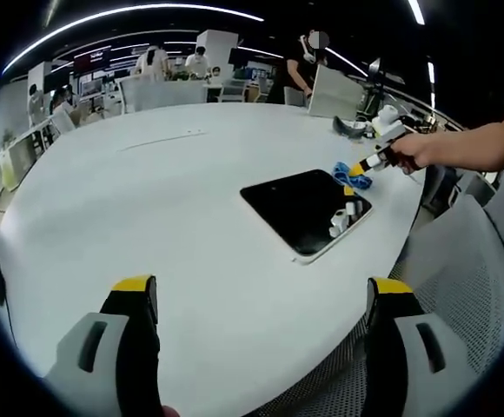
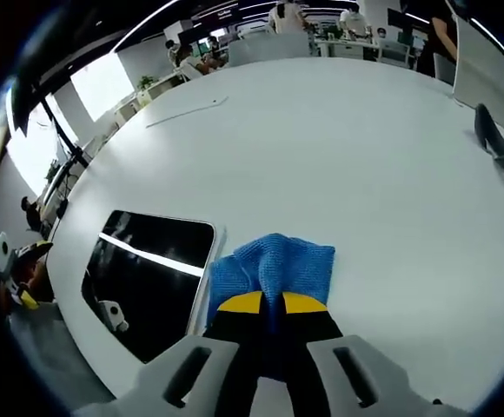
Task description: Wipe the mirror surface with the cleaning cloth until all visible marks leave the cleaned area.
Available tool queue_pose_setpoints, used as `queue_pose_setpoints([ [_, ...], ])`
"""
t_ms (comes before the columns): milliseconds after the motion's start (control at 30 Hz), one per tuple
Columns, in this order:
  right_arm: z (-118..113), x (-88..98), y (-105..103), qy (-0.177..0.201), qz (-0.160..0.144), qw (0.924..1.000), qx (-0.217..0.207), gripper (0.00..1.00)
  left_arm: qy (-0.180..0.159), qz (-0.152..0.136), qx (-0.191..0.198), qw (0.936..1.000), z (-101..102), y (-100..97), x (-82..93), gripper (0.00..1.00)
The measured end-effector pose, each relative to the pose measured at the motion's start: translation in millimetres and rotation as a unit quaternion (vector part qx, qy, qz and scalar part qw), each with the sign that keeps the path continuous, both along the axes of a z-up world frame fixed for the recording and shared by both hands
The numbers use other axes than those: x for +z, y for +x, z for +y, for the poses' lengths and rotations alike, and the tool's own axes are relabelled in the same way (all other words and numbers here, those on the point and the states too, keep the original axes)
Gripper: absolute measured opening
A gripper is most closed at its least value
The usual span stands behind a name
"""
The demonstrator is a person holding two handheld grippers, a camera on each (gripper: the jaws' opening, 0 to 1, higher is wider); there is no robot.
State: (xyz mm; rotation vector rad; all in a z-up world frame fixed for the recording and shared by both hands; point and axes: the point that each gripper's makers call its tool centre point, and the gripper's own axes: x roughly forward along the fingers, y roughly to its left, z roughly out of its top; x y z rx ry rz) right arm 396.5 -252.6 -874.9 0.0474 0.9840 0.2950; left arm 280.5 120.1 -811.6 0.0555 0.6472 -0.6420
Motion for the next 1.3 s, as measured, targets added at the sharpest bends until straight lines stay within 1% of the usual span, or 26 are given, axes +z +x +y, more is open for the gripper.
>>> queue_pose_setpoints([
  [33,0.5,0.4,0.1,-0.005,0.000,1.0000,0.006,0.02,0.001,0.000,-0.001,1.0000,-0.1,0.0,-0.1,0.99],
  [100,2.0,0.6,-0.5,-0.001,0.002,0.9999,0.012,0.05,0.002,0.000,-0.002,1.0000,-0.6,-0.2,-0.3,0.99],
  [167,6.9,5.8,-1.1,0.012,-0.004,0.9997,0.020,0.14,0.001,-0.001,0.001,1.0000,1.3,0.7,0.0,0.99],
  [200,7.1,9.8,-0.9,0.006,-0.014,0.9995,0.028,0.19,0.000,-0.001,0.004,1.0000,1.5,1.0,0.3,0.99],
  [233,5.7,13.3,-1.2,-0.002,-0.020,0.9992,0.034,0.29,-0.001,-0.004,0.007,1.0000,2.5,1.9,1.5,0.99],
  [267,6.2,21.0,-0.4,-0.005,-0.037,0.9983,0.046,0.36,0.000,-0.008,0.010,0.9999,3.7,3.0,2.8,0.99],
  [333,6.4,33.9,-2.4,0.005,-0.054,0.9967,0.061,0.45,0.001,-0.008,0.013,0.9999,4.9,3.4,2.7,0.99],
  [367,5.3,39.2,-2.9,0.008,-0.062,0.9958,0.067,0.47,0.004,-0.008,0.015,0.9999,6.8,3.8,2.2,0.99],
  [400,3.2,46.8,-1.6,0.012,-0.081,0.9934,0.080,0.50,0.001,-0.007,0.017,0.9998,7.9,4.3,2.3,0.99],
  [467,1.4,57.4,-0.8,0.022,-0.106,0.9896,0.094,0.62,-0.008,-0.005,0.023,0.9997,9.4,5.1,3.3,0.99],
  [500,5.5,69.5,-0.5,0.052,-0.137,0.9833,0.108,0.67,-0.010,-0.006,0.023,0.9997,8.9,5.1,3.7,0.99],
  [533,4.2,75.3,-1.4,0.064,-0.152,0.9801,0.111,0.72,-0.011,-0.006,0.023,0.9997,8.0,4.8,4.3,0.99],
  [567,-1.6,80.9,-3.4,0.066,-0.167,0.9771,0.115,0.77,-0.011,-0.008,0.021,0.9997,7.1,4.7,4.9,0.99],
  [633,-7.6,87.1,-7.0,0.073,-0.183,0.9726,0.124,0.88,-0.009,-0.013,0.021,0.9997,7.3,5.1,5.9,0.99],
  [667,-12.1,87.9,-10.6,0.073,-0.182,0.9723,0.127,0.91,-0.015,-0.014,0.027,0.9994,8.3,6.0,7.9,0.99],
  [733,-20.5,91.2,-17.9,0.068,-0.194,0.9673,0.149,0.97,-0.025,-0.020,0.035,0.9989,8.8,7.8,13.1,0.99],
  [800,-32.1,89.7,-27.2,0.060,-0.195,0.9673,0.151,0.98,-0.023,-0.018,0.038,0.9988,11.0,8.2,11.4,0.99],
  [867,-42.1,86.8,-35.8,0.064,-0.194,0.9666,0.154,0.98,-0.023,-0.018,0.041,0.9988,11.9,8.5,10.9,0.99],
  [933,-49.7,83.1,-47.6,0.053,-0.185,0.9670,0.167,0.98,-0.023,-0.025,0.034,0.9988,9.2,8.1,13.6,0.99],
  [1000,-55.3,86.2,-56.5,0.043,-0.195,0.9635,0.178,0.98,-0.025,-0.029,0.032,0.9988,8.5,7.9,14.9,0.99],
  [1067,-58.3,87.5,-64.5,0.052,-0.202,0.9612,0.180,0.98,-0.027,-0.031,0.036,0.9985,8.4,8.4,16.2,0.99],
  [1100,-59.5,86.7,-67.6,0.055,-0.204,0.9609,0.179,0.98,-0.025,-0.031,0.033,0.9987,7.3,7.5,15.5,0.99],
  [1167,-64.7,84.6,-73.8,0.064,-0.204,0.9649,0.152,0.98,-0.026,-0.026,0.031,0.9989,4.9,5.0,14.4,0.99],
  [1200,-65.4,84.8,-77.0,0.068,-0.204,0.9655,0.147,0.98,-0.027,-0.021,0.027,0.9991,1.1,3.6,13.5,0.99],
  [1267,-66.1,86.3,-82.4,0.064,-0.208,0.9660,0.140,0.98,-0.018,-0.017,0.019,0.9995,0.8,2.5,9.8,0.99],
  [1300,-67.7,84.4,-84.2,0.051,-0.207,0.9666,0.141,0.98,-0.020,-0.013,0.022,0.9995,1.8,2.2,9.3,0.99],
])
